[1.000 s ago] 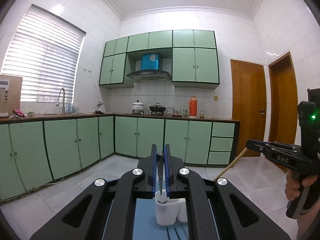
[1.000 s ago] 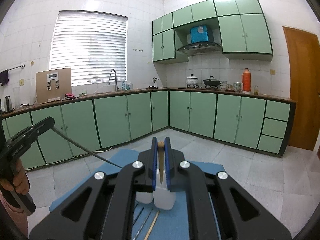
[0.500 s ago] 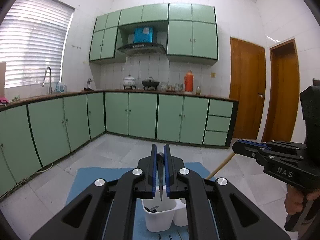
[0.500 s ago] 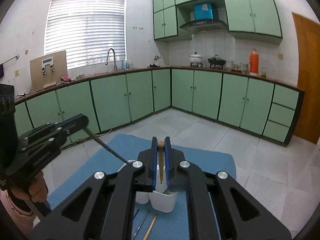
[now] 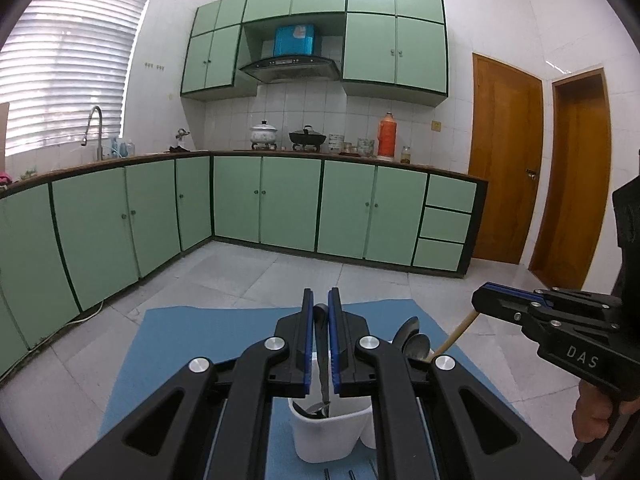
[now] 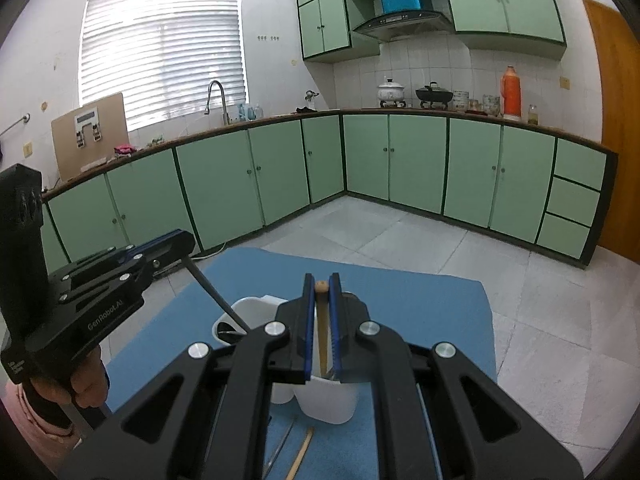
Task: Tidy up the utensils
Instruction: 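Open both tools to release the chopsticks inside the holder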
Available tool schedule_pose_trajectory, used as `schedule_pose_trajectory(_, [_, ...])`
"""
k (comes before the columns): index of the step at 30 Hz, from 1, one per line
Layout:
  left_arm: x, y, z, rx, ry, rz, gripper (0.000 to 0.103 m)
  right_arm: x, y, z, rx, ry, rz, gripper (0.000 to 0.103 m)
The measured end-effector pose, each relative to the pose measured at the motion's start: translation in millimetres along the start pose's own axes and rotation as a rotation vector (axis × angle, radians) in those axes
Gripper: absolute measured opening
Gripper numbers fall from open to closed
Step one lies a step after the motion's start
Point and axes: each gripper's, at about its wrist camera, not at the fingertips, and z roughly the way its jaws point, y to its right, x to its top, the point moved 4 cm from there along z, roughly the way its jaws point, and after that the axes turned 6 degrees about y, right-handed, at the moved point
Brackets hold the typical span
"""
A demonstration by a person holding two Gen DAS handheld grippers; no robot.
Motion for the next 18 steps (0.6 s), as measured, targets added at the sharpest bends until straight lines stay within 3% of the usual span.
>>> schedule_pose_trajectory(6, [-2.1, -4.5, -4.7, 0.004, 0.005, -0.008, 0.012, -4.4, 6.6, -3.4, -0.008, 0.005, 0.021, 0.006])
schedule_pose_trajectory(9, [-3.3, -7.8, -8.8, 0.004, 0.013, -0.02, 0.024, -7.2, 10.0, -6.5, -0.014, 0.006, 0.032, 0.008])
schedule_pose_trajectory(11, [-3.3, -8.0, -11.4, 0.013, 0.024, -0.023, 0.04, -7.5, 12.9, -7.3, -0.022, 0.009, 0.04, 0.01])
schedule_pose_trajectory(14, [-2.1, -12.0, -12.7, 0.022, 0.03, -0.036, 0.046, -10.8, 17.3, -8.5, -0.03, 0.005, 0.051, 0.01])
schedule_pose_trajectory(16, [-1.1, -14.5, -13.0, 0.02, 0.031, -0.048, 0.051, -12.3, 20.2, -9.4, -0.041, 0.006, 0.056, 0.014])
schedule_pose_trajectory(18, [0.6, -16.4, -15.2, 0.027, 0.041, -0.053, 0.058, -12.3, 23.8, -11.8, -0.053, 0.016, 0.068, 0.031])
